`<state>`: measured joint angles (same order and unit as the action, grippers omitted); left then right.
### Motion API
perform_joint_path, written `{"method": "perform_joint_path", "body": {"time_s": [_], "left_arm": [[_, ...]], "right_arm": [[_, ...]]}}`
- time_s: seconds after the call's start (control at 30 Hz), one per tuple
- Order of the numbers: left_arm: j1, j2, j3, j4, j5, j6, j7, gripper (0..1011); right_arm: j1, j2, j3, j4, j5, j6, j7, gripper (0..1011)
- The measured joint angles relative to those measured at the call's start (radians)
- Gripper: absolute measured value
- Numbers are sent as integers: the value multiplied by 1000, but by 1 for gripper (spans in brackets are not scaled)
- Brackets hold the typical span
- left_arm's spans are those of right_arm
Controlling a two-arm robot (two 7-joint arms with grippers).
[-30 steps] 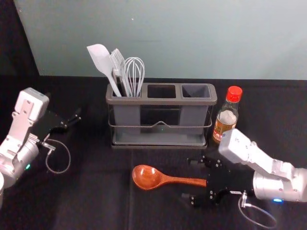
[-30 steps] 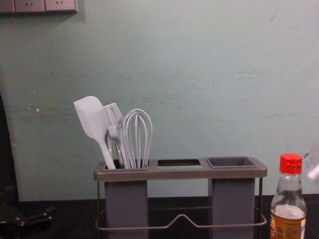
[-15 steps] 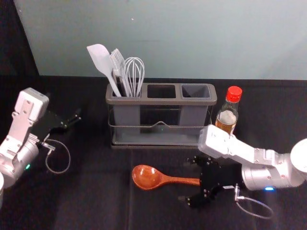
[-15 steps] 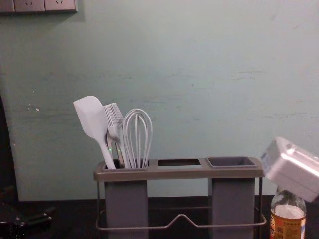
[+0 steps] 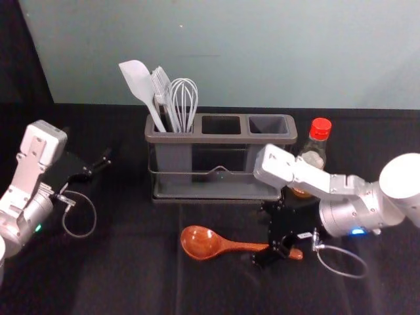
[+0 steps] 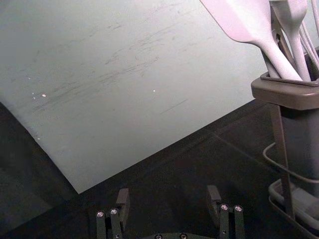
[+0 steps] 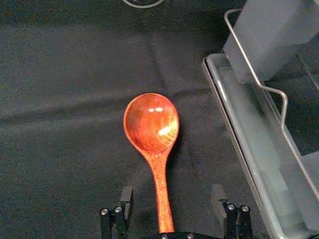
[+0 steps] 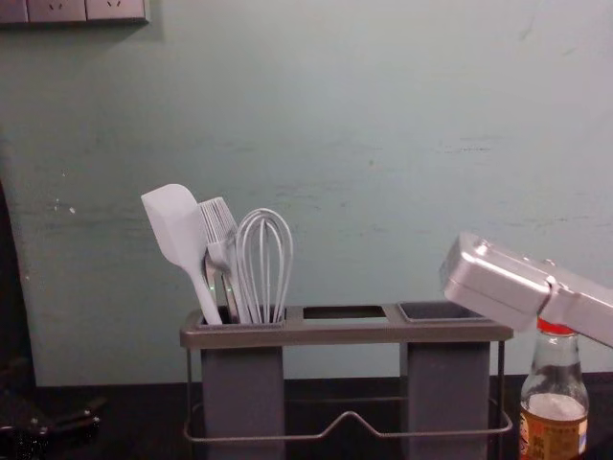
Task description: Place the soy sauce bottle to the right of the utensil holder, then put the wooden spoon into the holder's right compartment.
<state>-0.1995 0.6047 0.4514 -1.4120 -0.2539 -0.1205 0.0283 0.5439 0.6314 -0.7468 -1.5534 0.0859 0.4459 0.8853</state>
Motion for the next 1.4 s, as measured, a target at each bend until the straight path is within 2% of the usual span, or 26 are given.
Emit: {"method": "perform_joint_path", "body": {"time_s": [0.17,0.37,0.8,1.4], "left_arm": [[0,0,0,0,0,0,0,1005],[0,0,0,0,0,0,0,1005],[0,0,0,0,0,0,0,1005],[0,0,0,0,0,0,0,1005]], "right_arm": [[30,-11,-20,14,2,43,-2,1003],[47,-12,-42,15,2,53,-5,1002],[42,0,-68,14,26,39,-26,1003],[38,-14,-91,42,53,27,-42,1002]]}}
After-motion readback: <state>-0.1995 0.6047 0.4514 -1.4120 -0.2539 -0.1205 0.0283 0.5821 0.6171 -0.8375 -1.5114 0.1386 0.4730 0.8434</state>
